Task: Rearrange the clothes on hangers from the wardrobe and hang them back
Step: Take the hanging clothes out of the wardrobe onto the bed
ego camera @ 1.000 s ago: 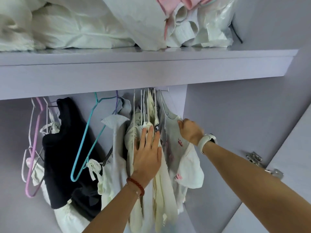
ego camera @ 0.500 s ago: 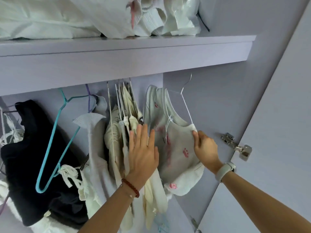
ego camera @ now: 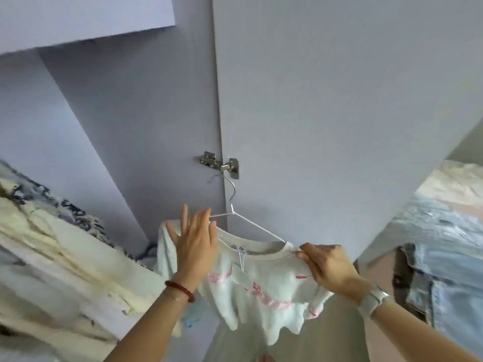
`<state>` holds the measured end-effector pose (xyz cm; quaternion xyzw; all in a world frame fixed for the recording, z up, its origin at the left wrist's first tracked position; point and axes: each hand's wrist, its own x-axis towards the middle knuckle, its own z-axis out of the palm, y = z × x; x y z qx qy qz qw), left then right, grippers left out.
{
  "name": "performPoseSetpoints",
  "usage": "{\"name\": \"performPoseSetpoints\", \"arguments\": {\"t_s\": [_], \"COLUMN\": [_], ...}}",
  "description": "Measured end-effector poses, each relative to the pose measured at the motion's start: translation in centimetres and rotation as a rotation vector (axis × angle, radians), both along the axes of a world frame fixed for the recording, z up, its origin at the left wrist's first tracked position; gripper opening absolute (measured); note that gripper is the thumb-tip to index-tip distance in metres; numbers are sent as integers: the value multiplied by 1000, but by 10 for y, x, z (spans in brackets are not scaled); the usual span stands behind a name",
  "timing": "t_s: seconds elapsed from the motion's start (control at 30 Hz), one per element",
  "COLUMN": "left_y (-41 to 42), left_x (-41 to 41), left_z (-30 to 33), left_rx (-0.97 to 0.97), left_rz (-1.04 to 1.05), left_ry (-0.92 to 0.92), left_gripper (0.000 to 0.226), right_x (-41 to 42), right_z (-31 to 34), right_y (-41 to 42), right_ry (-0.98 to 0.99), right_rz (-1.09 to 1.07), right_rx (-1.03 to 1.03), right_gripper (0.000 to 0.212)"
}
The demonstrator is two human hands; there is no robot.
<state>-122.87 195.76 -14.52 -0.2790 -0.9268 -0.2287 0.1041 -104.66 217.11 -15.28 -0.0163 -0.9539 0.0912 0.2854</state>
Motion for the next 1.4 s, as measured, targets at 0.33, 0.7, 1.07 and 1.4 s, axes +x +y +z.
{"name": "performPoseSetpoints", "arguments": {"t_s": [0.33,0.7,1.07,1.4], "left_y": [104,256,380,449], "left_x": [137,307,494,647], "left_z": [-38,11,-31,14], "left_rx": [121,112,-297,-73], "left_rz": [-689,-982,-1331,-1680], "left_ry": [-374,-341,-428,-473], "left_gripper": [22,15,16,19], "right_x": [222,396,557,623], "right_z": [-27,-18,-38,14], "right_y": [43,77,48,43], "right_ry": [-118,-155,-197,79], "right_rz": [-634,-854,-1335,-2174], "right_rx": [-158,-310,-874,-414], "right_gripper": [40,34,18,24]}}
